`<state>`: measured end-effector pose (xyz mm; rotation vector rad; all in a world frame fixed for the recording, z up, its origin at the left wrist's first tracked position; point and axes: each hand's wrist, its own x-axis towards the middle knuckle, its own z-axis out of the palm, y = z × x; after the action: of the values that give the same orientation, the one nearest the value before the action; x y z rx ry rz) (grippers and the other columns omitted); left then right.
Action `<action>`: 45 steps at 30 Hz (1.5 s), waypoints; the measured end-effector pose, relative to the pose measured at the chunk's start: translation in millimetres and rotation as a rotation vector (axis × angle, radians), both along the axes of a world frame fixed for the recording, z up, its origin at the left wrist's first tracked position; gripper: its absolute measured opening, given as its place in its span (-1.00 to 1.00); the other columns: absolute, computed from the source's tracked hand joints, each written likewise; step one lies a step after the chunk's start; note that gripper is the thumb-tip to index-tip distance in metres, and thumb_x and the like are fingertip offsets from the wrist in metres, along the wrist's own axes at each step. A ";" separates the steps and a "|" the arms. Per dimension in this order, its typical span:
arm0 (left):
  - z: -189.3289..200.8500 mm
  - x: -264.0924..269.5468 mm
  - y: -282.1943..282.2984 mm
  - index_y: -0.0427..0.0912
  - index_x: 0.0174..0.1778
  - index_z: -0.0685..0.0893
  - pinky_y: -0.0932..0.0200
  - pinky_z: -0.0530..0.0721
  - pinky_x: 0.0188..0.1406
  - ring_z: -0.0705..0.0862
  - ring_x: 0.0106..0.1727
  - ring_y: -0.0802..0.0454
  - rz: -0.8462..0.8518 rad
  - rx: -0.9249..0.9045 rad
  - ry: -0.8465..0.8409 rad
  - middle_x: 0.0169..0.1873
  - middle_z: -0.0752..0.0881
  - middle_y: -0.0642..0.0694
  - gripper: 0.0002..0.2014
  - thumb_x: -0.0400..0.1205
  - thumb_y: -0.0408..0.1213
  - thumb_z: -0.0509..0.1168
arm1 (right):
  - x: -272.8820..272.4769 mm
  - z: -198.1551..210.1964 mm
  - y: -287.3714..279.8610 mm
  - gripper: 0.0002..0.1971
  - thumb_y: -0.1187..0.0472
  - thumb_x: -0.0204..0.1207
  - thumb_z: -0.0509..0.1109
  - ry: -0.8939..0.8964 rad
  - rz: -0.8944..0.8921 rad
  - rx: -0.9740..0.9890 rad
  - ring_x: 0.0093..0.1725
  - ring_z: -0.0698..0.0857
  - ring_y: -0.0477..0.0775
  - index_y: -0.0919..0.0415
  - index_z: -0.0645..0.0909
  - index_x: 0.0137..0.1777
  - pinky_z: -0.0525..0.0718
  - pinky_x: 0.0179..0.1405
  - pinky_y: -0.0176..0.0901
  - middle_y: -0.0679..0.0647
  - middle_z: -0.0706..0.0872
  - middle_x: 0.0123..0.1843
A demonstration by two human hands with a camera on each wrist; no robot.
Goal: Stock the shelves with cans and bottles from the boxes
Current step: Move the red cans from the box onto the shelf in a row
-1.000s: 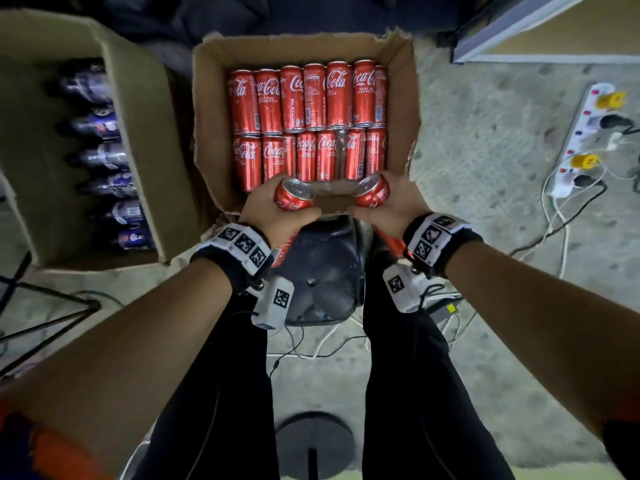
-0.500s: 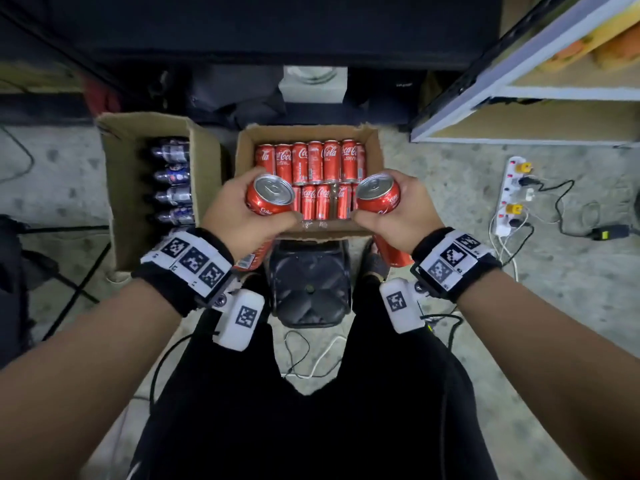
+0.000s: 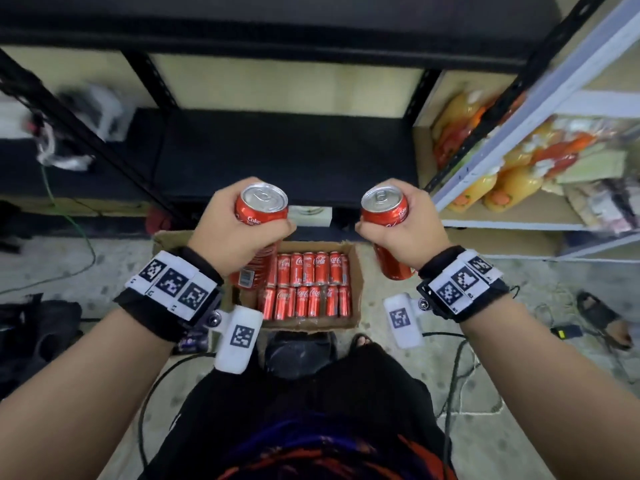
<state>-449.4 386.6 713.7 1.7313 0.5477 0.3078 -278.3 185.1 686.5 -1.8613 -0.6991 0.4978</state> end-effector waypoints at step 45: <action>199.3 122.9 239.4 -0.20 -0.13 0.70 -0.23 0.80 0.05 0.82 -0.14 -0.16 -0.045 0.157 -0.331 -0.21 0.82 -0.18 -0.51 0.15 -0.03 0.65 | 117.4 211.8 210.0 -0.66 0.35 0.24 0.68 -0.244 -0.192 0.403 -0.18 0.78 0.22 0.23 0.65 -0.04 0.78 0.00 0.15 0.33 0.78 -0.12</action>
<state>-326.5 625.9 913.0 1.7925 0.2483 0.6061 -160.9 395.2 898.3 -1.5963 -0.7124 -0.0002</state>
